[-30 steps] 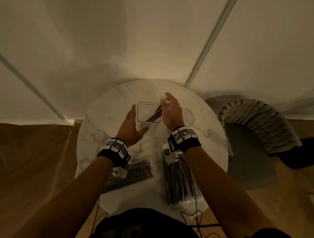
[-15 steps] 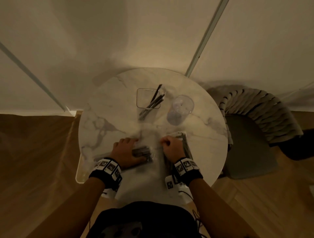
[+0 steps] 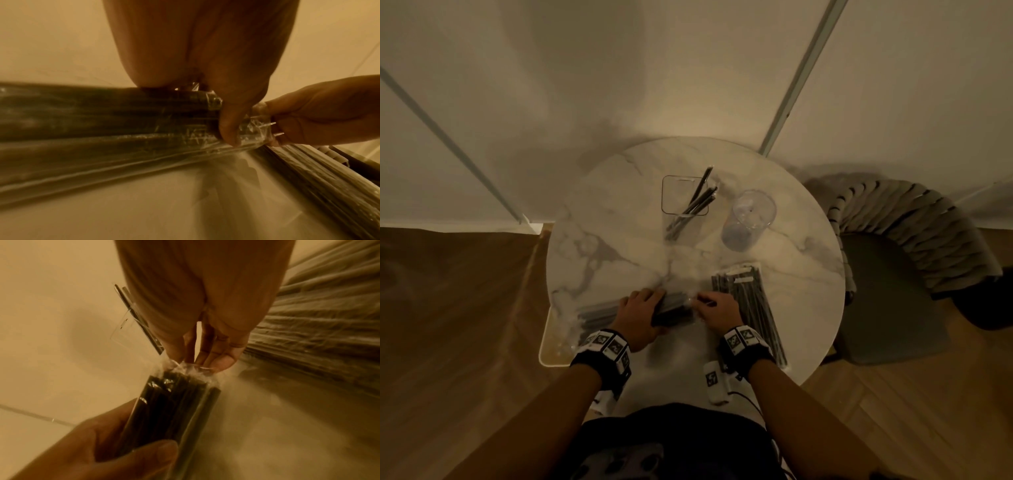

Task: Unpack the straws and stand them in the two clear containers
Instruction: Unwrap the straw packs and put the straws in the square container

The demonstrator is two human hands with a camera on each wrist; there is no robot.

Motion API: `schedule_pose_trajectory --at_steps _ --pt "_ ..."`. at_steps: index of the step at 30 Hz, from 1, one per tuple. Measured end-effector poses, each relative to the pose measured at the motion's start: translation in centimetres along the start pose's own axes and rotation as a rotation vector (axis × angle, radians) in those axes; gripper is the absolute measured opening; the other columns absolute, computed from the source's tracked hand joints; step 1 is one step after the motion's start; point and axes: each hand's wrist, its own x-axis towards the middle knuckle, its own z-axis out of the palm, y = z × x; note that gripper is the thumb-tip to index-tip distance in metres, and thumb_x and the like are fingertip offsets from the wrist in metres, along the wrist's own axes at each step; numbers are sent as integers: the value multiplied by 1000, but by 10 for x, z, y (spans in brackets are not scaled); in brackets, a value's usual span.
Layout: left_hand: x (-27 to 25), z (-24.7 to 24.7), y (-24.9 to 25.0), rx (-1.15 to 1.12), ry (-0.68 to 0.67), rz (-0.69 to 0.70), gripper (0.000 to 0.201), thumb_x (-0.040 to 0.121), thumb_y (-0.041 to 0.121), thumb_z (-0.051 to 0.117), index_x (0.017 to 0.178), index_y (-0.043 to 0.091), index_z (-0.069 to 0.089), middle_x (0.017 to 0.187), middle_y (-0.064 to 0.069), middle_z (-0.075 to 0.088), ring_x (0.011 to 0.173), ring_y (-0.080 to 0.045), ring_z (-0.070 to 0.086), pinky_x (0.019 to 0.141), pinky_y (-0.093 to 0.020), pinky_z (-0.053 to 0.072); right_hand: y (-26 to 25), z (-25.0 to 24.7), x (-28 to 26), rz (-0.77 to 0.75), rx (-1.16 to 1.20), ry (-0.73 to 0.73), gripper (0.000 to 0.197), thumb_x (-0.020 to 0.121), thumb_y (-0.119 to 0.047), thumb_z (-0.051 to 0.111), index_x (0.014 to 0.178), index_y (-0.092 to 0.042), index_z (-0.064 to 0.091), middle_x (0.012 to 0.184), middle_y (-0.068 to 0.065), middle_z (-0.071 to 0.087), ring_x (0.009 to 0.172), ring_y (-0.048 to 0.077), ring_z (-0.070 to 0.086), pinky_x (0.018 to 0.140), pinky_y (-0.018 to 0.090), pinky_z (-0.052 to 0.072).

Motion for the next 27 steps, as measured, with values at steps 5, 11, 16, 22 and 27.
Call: schedule_pose_trajectory --at_steps 5,11,16,22,27 --pt "-3 5 6 146 0 56 87 85 53 47 156 30 1 147 -2 33 131 -29 33 108 -45 25 6 4 5 28 33 -24 30 92 -27 68 115 -8 73 105 6 73 88 10 63 69 7 44" --pt "-3 13 9 206 16 76 99 77 58 49 156 32 -6 142 -5 36 127 -32 36 104 -49 28 10 3 4 3 25 -20 18 84 -37 76 69 -31 69 63 -11 62 59 -4 54 58 8 39" --pt "-1 12 7 151 10 61 101 75 64 52 156 33 -1 140 -5 36 127 -32 35 106 -49 27 6 -5 5 5 -51 30 23 84 -35 76 98 -16 80 93 -1 76 84 8 67 77 19 48" --pt "1 11 6 89 34 48 99 72 72 48 155 35 8 139 -2 37 127 -28 35 108 -47 24 13 -15 7 90 92 140 16 88 -29 73 93 -14 78 78 2 76 72 12 71 78 30 59" --pt "2 12 6 62 41 41 93 76 80 41 154 35 14 140 -3 38 128 -29 35 108 -50 24 10 -8 10 172 340 30 36 79 -24 82 107 -6 68 87 12 76 73 27 75 72 50 62"
